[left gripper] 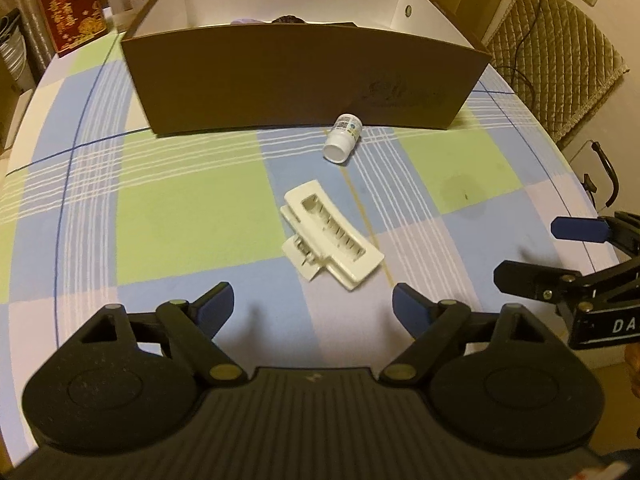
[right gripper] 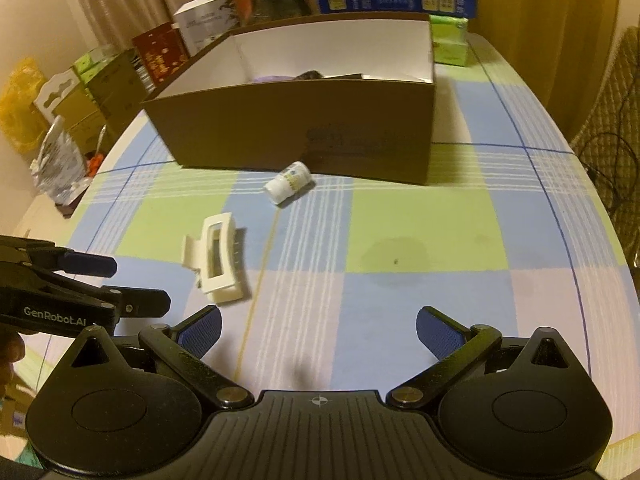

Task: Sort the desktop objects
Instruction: 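Move the left tool toward the white claw clip while the right tool approaches the white pill bottle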

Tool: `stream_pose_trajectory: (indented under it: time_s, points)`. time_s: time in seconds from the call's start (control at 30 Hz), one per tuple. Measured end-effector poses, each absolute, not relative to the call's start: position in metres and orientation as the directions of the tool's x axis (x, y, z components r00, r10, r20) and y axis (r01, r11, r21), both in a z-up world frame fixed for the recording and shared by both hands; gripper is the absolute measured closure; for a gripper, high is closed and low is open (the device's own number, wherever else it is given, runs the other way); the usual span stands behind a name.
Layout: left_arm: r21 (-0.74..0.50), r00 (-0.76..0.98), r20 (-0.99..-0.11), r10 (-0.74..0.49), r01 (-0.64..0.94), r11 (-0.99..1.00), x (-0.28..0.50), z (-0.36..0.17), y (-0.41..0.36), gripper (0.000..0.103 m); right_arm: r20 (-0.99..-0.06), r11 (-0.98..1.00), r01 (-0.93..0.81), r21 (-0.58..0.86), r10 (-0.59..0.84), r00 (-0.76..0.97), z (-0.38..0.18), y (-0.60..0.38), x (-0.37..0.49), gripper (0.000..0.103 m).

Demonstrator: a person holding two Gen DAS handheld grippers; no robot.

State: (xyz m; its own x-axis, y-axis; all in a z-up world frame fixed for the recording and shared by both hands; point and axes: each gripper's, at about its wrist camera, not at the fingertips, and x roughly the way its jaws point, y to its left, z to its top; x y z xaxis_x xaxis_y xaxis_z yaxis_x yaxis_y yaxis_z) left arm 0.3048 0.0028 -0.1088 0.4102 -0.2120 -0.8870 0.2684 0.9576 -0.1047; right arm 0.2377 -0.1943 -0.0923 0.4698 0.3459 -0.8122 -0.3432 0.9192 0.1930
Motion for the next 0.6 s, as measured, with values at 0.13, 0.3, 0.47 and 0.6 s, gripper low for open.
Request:
stream_pose_trajectory:
  time_s: [0.13,0.3,0.47,0.6]
  points:
    - [-0.098,0.398,-0.894,-0.208,0.279,0.955,0.319,-0.118,-0.006,0.021,-0.815,0.932,-0.306,0.194,0.327,0.479,-0.094,-0.199,0.245,0.002]
    - [-0.096,0.385,-0.899,-0.211,0.297,0.950,0.336,-0.127,-0.017,0.021,-0.811,0.943,-0.270,0.195,0.310,0.496,-0.092,-0.203,0.254,0.002]
    - [-0.084,0.375,-0.904,-0.205,0.314,0.946,0.353,-0.136,-0.028,0.030,-0.815,0.954,-0.221,0.201,0.288,0.503,-0.093,-0.211,0.264,0.002]
    - [-0.059,0.362,-0.915,-0.177,0.314,0.948,0.364,-0.146,-0.029,0.040,-0.820,0.958,-0.187,0.219,0.284,0.497,-0.096,-0.216,0.273,0.002]
